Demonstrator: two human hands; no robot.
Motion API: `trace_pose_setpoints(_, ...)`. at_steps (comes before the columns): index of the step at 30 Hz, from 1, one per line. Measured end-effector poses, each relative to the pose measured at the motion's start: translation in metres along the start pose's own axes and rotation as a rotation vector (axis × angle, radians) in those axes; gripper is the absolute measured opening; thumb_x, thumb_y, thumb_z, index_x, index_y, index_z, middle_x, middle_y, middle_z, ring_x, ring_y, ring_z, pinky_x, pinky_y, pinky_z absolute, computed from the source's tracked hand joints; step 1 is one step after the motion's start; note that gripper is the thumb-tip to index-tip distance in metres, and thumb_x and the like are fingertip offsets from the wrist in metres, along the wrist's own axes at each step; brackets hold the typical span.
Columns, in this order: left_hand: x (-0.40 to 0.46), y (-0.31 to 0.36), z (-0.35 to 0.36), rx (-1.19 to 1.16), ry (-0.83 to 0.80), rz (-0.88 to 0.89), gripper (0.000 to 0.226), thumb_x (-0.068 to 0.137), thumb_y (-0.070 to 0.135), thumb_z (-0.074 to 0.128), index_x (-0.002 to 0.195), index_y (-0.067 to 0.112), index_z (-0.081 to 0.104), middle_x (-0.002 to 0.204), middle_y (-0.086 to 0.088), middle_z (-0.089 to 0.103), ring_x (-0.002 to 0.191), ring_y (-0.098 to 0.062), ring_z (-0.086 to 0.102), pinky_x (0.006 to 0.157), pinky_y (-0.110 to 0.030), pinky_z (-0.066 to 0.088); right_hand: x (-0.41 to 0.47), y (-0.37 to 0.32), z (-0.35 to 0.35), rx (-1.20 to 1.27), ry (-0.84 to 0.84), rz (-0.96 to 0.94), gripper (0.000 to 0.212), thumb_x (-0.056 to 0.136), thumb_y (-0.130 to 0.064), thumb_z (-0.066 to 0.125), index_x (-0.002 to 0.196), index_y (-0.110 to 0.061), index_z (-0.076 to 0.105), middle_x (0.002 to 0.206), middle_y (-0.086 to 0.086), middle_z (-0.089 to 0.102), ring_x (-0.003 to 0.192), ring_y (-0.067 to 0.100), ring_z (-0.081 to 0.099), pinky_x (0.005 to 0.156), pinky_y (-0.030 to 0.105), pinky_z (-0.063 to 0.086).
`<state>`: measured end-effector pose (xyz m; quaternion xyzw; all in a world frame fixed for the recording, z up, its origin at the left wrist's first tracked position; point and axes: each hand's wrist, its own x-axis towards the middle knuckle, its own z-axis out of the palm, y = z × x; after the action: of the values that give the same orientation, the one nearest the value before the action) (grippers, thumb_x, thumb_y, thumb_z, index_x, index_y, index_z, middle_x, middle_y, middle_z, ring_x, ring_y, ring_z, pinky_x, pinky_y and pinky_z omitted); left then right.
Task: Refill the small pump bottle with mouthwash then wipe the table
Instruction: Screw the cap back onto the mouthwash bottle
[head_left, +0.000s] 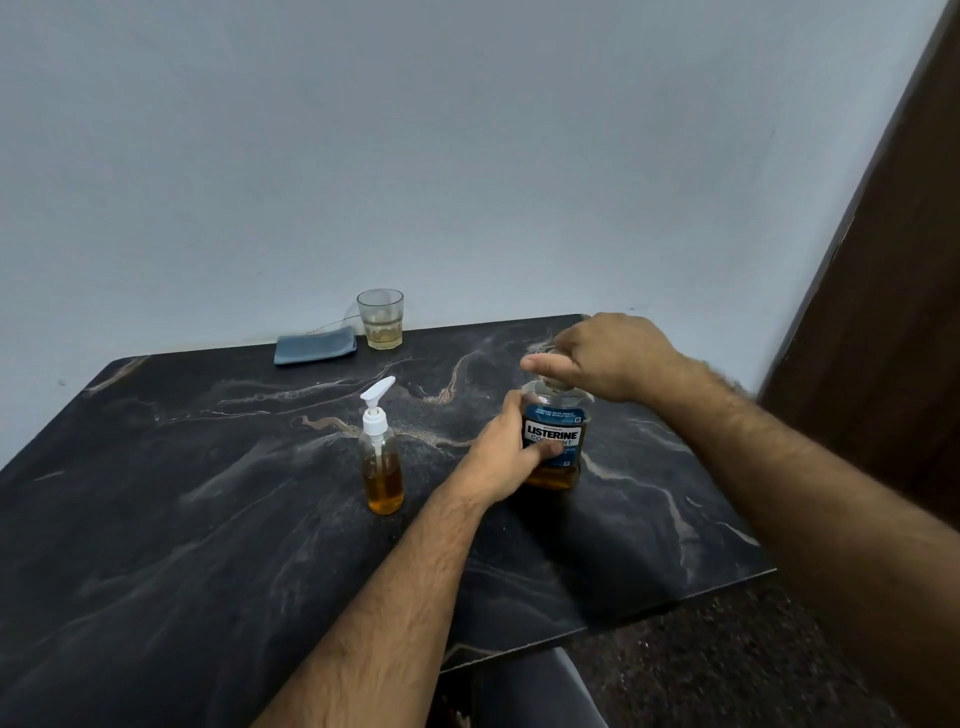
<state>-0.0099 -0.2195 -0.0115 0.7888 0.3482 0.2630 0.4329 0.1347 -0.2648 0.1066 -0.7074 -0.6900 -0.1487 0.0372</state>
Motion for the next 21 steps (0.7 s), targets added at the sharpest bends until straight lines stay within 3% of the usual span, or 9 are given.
trace_pose_setpoints(2, 0.0, 0.0, -0.001, -0.001, -0.012, -0.005, 0.059, 0.087, 0.031, 0.072, 0.133, 0.027, 0.035, 0.131, 0.004, 0.058, 0.121, -0.013, 0.055, 0.107, -0.047, 0.043, 0.001, 0.006, -0.01, 0.058, -0.072, -0.007, 0.074, 0.073, -0.09, 0.02, 0.085, -0.028, 0.058, 0.074, -0.012, 0.056, 0.073, 0.012, 0.053, 0.065, 0.033, 0.039)
trace_pose_setpoints(3, 0.001, 0.0, -0.001, 0.002, -0.013, -0.005, 0.059, 0.087, 0.031, 0.072, 0.133, 0.027, 0.035, 0.131, 0.005, 0.058, 0.12, -0.013, 0.055, 0.107, -0.046, 0.043, 0.001, 0.009, -0.016, 0.134, -0.116, -0.028, 0.072, 0.075, -0.088, 0.027, 0.096, -0.027, 0.059, 0.074, -0.014, 0.054, 0.074, 0.011, 0.052, 0.068, 0.033, 0.04)
trace_pose_setpoints(5, 0.001, -0.001, -0.001, 0.003, -0.008, -0.003, 0.059, 0.087, 0.031, 0.072, 0.133, 0.027, 0.035, 0.128, 0.007, 0.059, 0.119, -0.012, 0.055, 0.106, -0.045, 0.044, 0.0, 0.013, -0.021, 0.264, -0.191, -0.107, 0.055, 0.087, -0.069, 0.048, 0.122, -0.028, 0.059, 0.073, -0.016, 0.053, 0.072, 0.004, 0.052, 0.07, 0.03, 0.039)
trace_pose_setpoints(6, 0.002, -0.001, -0.001, 0.003, -0.006, -0.005, 0.059, 0.087, 0.031, 0.072, 0.133, 0.027, 0.035, 0.127, 0.007, 0.059, 0.118, -0.012, 0.055, 0.106, -0.045, 0.044, 0.0, 0.013, -0.021, 0.29, -0.209, -0.138, 0.046, 0.091, -0.059, 0.054, 0.124, -0.027, 0.06, 0.072, -0.016, 0.054, 0.07, 0.001, 0.051, 0.067, 0.027, 0.038)
trace_pose_setpoints(8, 0.003, -0.001, -0.001, 0.001, -0.005, -0.011, 0.059, 0.087, 0.031, 0.072, 0.133, 0.027, 0.035, 0.128, 0.007, 0.059, 0.118, -0.011, 0.055, 0.106, -0.045, 0.044, 0.0, 0.01, -0.016, 0.279, -0.19, -0.142, 0.038, 0.094, -0.051, 0.056, 0.118, -0.024, 0.063, 0.071, -0.014, 0.055, 0.068, 0.002, 0.05, 0.062, 0.027, 0.035)
trace_pose_setpoints(10, 0.003, -0.003, 0.0, -0.003, 0.005, -0.015, 0.061, 0.086, 0.032, 0.072, 0.134, 0.028, 0.035, 0.129, 0.007, 0.058, 0.119, -0.012, 0.055, 0.106, -0.046, 0.044, -0.001, 0.007, -0.008, 0.232, -0.12, -0.112, 0.04, 0.094, -0.056, 0.052, 0.113, -0.022, 0.061, 0.074, -0.014, 0.055, 0.072, 0.008, 0.052, 0.063, 0.028, 0.034)
trace_pose_setpoints(16, 0.001, -0.006, 0.007, 0.022, 0.083, 0.002, 0.061, 0.085, 0.032, 0.073, 0.133, 0.031, 0.035, 0.129, 0.006, 0.06, 0.12, -0.014, 0.056, 0.105, -0.044, 0.044, -0.008, -0.012, 0.022, 0.105, 0.24, 0.045, 0.044, 0.094, -0.058, 0.039, 0.101, -0.022, 0.062, 0.075, -0.002, 0.062, 0.084, 0.022, 0.06, 0.058, 0.032, 0.035)
trace_pose_setpoints(21, 0.0, -0.008, 0.011, 0.045, 0.131, 0.006, 0.055, 0.083, 0.033, 0.075, 0.124, 0.031, 0.039, 0.123, 0.005, 0.064, 0.115, -0.014, 0.059, 0.098, -0.038, 0.047, -0.008, -0.022, 0.025, 0.135, 0.29, 0.16, 0.039, 0.096, -0.051, 0.038, 0.103, -0.022, 0.064, 0.073, -0.002, 0.057, 0.09, 0.025, 0.062, 0.062, 0.033, 0.034)
